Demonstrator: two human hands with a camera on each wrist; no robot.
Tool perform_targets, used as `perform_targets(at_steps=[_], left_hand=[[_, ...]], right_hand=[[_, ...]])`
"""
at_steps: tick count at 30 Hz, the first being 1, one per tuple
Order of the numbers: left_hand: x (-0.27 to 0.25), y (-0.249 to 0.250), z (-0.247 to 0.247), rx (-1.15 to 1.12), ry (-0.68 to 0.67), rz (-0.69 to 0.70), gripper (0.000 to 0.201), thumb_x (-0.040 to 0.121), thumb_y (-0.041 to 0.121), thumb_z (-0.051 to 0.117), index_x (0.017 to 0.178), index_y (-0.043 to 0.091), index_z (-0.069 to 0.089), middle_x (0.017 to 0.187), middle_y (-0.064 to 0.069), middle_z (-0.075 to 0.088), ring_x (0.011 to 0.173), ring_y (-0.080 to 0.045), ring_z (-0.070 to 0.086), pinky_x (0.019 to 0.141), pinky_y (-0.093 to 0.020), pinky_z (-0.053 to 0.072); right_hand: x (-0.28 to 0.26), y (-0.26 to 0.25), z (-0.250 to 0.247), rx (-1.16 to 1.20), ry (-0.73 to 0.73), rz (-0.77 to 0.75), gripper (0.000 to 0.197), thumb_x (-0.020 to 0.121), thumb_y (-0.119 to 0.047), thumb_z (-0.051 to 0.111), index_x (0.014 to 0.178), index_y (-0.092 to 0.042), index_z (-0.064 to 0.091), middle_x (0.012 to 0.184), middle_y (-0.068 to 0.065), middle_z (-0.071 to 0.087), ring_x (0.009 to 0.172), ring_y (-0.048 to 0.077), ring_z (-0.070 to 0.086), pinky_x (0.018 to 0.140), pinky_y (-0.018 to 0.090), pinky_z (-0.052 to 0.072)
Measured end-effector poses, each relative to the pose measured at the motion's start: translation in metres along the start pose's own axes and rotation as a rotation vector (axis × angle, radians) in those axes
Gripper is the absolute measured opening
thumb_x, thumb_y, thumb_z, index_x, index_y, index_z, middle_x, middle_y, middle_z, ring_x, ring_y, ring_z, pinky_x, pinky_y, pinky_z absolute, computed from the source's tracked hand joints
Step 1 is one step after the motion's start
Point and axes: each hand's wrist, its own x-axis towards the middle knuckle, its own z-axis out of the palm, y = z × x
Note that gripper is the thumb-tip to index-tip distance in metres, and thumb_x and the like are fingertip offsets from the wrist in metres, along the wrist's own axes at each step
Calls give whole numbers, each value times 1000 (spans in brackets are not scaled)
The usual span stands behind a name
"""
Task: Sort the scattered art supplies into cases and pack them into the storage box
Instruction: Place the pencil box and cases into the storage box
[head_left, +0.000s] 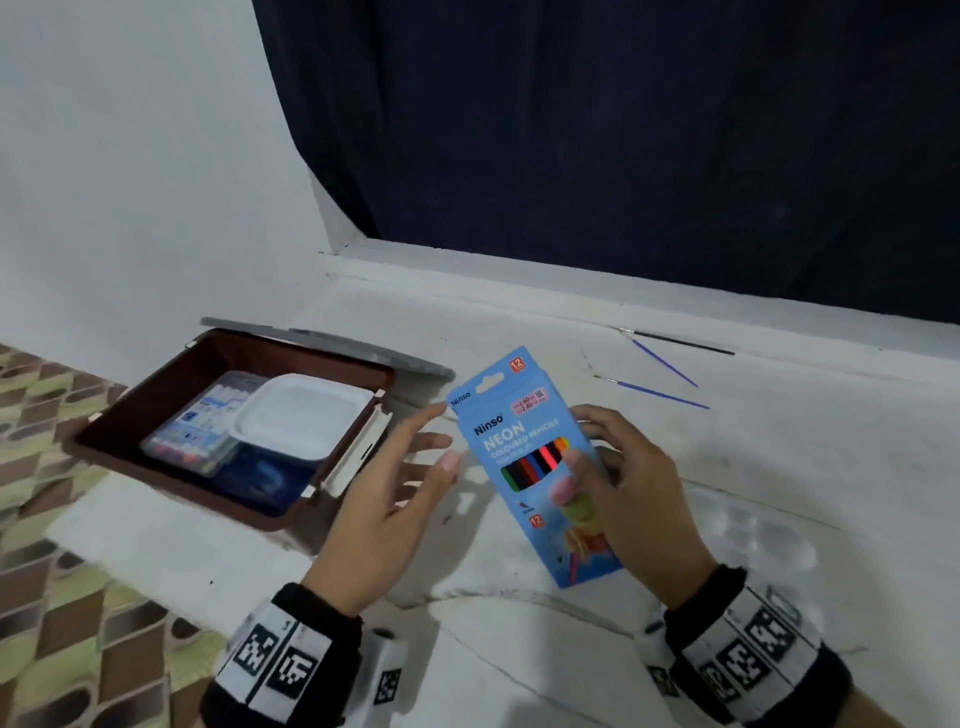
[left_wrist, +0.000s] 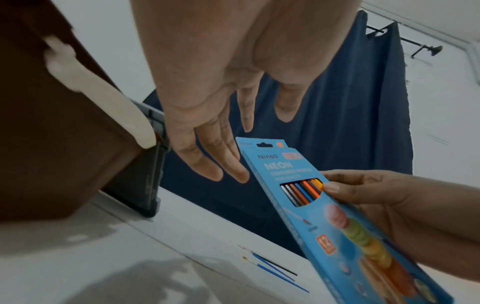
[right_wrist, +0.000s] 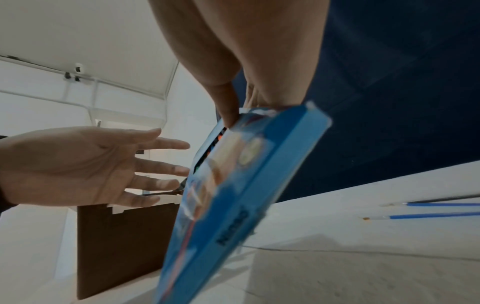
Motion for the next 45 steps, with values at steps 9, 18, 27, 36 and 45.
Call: perform_targets(at_steps=[9,18,27,36,45], left_hand=[[19,18,-112,-29,179,294,12,100,21,54,106,16,64,102,0,65,65,-21,54,63,-25,48],[53,-49,-258,5,79,148,35,107,42,34,125,24,57,113,-2,69,108,-20,65,89,-46,53],[84,-85,-318,4,-157,134,43,97,58,33,111,31,64,102,-1,67,100,-17,66,76,-24,54],[81,-99,-322,91,-209,200,27,96,51,51,107,30,62,81,4,69,78,-18,67,68,-24,52],[82,-112,-317,394,-313,294,19,89,27,73,103,34,64,75,13,65,70,-10,63,62,-12,47]], right_hand=[[30,-74,81,-329,-38,-403,25,101,-24,53,124,-30,61,98,-21,63,85,8,63,72,19,49],[61,-117,203,-720,-139,-637,39,94,-15,56,133,-16,60,109,-3,69,90,16,64,67,32,56],[65,-147,281,-915,-296,-572,36,82,-14,67,118,-20,67,99,-1,74,82,22,71,53,40,57],[70,-138,324,-920,-460,-336,26,91,-37,54,112,-29,67,91,2,72,87,25,63,72,39,48],[57,-122,293,-825,-727,60,32,104,-46,40,101,-24,63,86,-9,63,80,8,53,76,23,38]])
